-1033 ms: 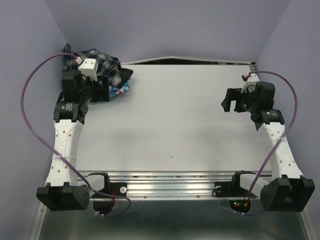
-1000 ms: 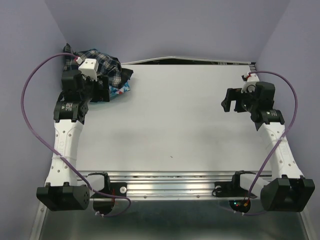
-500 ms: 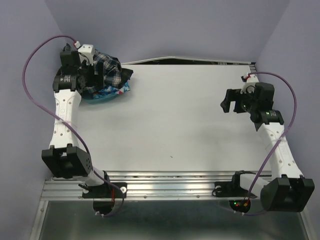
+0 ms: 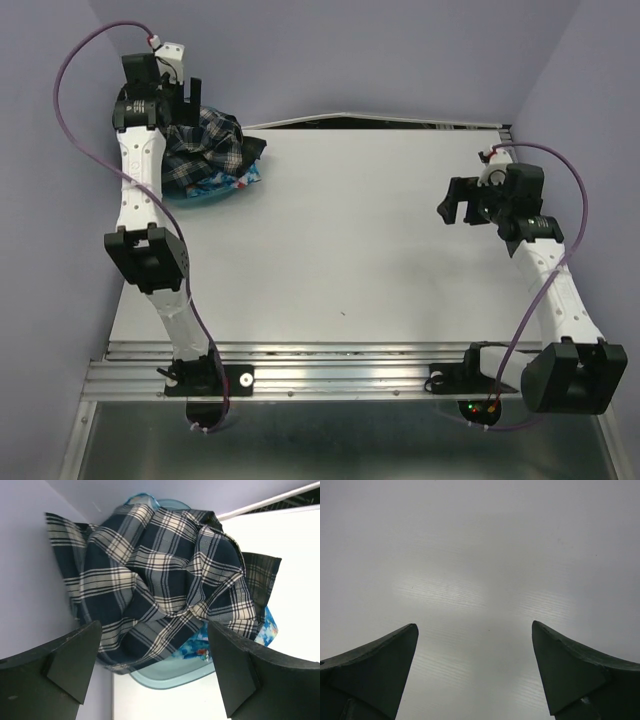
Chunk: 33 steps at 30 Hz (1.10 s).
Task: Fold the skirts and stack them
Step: Grab the skirt from the pile
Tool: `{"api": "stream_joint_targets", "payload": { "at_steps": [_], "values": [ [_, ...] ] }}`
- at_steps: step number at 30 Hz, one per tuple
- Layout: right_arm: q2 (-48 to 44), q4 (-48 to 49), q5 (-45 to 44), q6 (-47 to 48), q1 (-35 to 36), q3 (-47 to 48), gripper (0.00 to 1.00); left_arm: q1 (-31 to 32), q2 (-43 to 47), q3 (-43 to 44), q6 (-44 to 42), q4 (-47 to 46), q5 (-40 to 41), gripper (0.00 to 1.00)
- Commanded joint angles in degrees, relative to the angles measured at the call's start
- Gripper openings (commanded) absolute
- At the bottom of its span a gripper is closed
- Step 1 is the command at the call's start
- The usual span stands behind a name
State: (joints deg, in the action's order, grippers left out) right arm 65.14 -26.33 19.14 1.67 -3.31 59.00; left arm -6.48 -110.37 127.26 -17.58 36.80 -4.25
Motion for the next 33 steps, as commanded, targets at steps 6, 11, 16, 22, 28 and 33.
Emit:
{"api": "stream_joint_targets", "payload": {
  "at_steps": [6,11,16,22,28,33],
  "values": [
    [3.23,2.68,0.73,-0.53,0.15,0.94,1.0,0.24,-8.89,3.17,1.67,-3.48,-7.96,0.98],
    [4.38,2.68,0.46,-0.53,0.15,0.94,1.0,0.5,-13.73,3.17,3.69,-5.59,-8.05,0.99],
    [5.25,2.6,0.73,-0.7,0.15,1.03,1.0,1.99,-18.29,3.61,3.52,-8.49,-3.94,0.99],
    [5.26,2.33,0.38,-0.44,0.15,1.29,1.0,4.28,-21.2,5.45,1.68,-10.08,3.63,0.83],
    [3.94,2.24,0.02,-0.35,0.15,0.59,1.0,4.37,-17.89,6.86,2.64,-9.55,5.66,0.3],
    [2.45,2.24,0.38,-0.62,0.15,0.41,1.0,4.37,-11.29,8.6,4.4,-10.08,4.52,0.0]
  ]
}}
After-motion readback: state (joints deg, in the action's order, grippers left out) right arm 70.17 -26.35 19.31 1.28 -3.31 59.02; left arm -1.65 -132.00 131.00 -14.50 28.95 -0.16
